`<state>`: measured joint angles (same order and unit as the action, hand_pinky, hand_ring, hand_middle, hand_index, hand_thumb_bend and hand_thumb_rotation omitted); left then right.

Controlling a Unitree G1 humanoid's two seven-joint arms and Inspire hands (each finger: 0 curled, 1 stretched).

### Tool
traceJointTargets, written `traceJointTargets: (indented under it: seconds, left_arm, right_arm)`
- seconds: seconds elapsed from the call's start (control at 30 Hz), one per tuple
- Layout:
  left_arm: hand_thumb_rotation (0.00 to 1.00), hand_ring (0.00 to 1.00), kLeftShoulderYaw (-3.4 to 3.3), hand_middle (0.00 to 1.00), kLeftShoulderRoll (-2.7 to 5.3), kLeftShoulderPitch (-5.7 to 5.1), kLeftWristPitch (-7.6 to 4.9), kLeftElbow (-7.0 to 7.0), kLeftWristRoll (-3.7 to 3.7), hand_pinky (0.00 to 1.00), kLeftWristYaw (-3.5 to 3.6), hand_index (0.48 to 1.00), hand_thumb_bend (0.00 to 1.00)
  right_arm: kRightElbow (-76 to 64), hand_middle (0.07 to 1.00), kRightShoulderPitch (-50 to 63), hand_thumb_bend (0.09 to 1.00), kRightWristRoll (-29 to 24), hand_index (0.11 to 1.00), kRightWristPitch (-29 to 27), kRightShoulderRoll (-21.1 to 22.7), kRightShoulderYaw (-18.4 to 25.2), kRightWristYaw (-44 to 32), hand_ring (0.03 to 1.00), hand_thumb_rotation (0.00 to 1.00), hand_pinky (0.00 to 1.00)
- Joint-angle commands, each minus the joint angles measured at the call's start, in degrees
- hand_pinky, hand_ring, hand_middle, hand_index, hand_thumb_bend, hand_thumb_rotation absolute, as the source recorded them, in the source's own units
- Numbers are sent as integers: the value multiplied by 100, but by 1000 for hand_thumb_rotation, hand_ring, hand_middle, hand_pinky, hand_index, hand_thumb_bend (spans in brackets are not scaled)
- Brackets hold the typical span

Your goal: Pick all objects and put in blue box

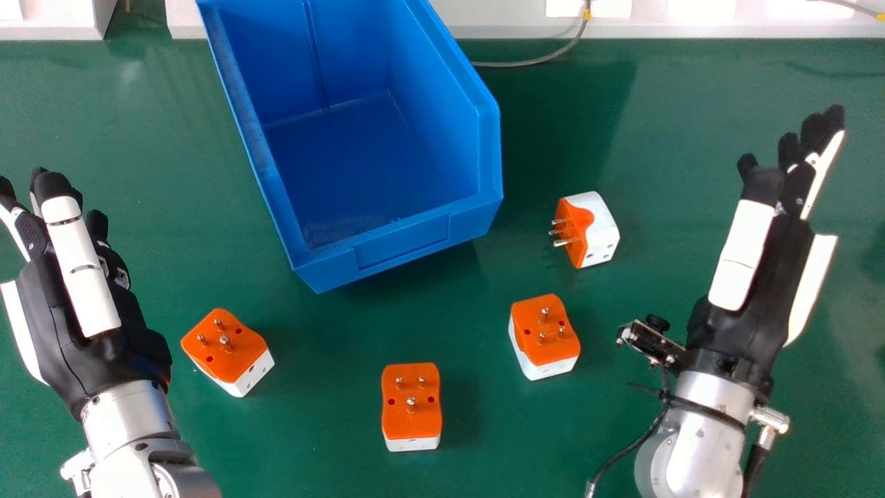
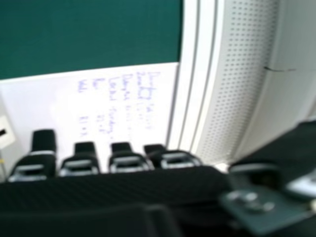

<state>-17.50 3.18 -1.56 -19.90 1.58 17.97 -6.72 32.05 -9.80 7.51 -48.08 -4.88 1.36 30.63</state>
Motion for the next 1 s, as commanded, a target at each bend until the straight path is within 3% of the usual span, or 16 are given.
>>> traceJointTargets:
  seconds: [0.0, 0.27, 0.37, 0.53, 0.63, 0.7, 0.8, 0.83, 0.97]
  left_arm:
    - [786, 1000, -14, 1000, 27, -14, -46, -154, -58, 1000, 14, 1000, 507]
    - [795, 1000, -50, 1000, -8, -8, -67, -76, -86, 1000, 36, 1000, 512]
    - [792, 1000, -66, 1000, 11, 10, -76, -61, -39, 1000, 44, 1000, 512]
    - [790, 1000, -72, 1000, 31, -17, -69, -105, -20, 1000, 62, 1000, 513]
    - [792, 1000, -66, 1000, 24, -30, -50, -120, -51, 1000, 66, 1000, 513]
    - [794, 1000, -57, 1000, 18, -40, -61, -118, -66, 1000, 85, 1000, 520]
    - [794, 1000, -52, 1000, 27, -49, -89, -118, -76, 1000, 94, 1000, 522]
    - [800, 1000, -55, 1000, 31, -49, -87, -121, -62, 1000, 98, 1000, 519]
    - [806, 1000, -64, 1000, 24, -37, -71, -103, -93, 1000, 68, 1000, 514]
  right_arm:
    - [-117, 1000, 3, 570, 47, 1000, -63, -407, -12, 46, 993, 1000, 900]
    - [-46, 997, -22, 561, 77, 1000, -126, -402, -32, 94, 990, 996, 895]
    - [-36, 1000, -30, 562, 112, 1000, -116, -397, -30, 126, 994, 989, 899]
    - [-185, 989, 59, 579, 754, 1000, 225, -170, -116, 346, 976, 986, 843]
    - [-340, 984, 147, 599, 1200, 999, 422, 176, -279, 146, 971, 962, 823]
    - [-411, 964, 182, 687, 1421, 983, 516, 372, -361, 9, 946, 807, 806]
    - [-461, 960, 199, 731, 1622, 975, 595, 741, -481, -336, 937, 763, 786]
    - [-491, 945, 207, 853, 1649, 969, 630, 865, -517, -489, 897, 662, 732]
    - [-672, 941, 253, 959, 1797, 957, 871, 1355, -656, -1052, 900, 506, 759]
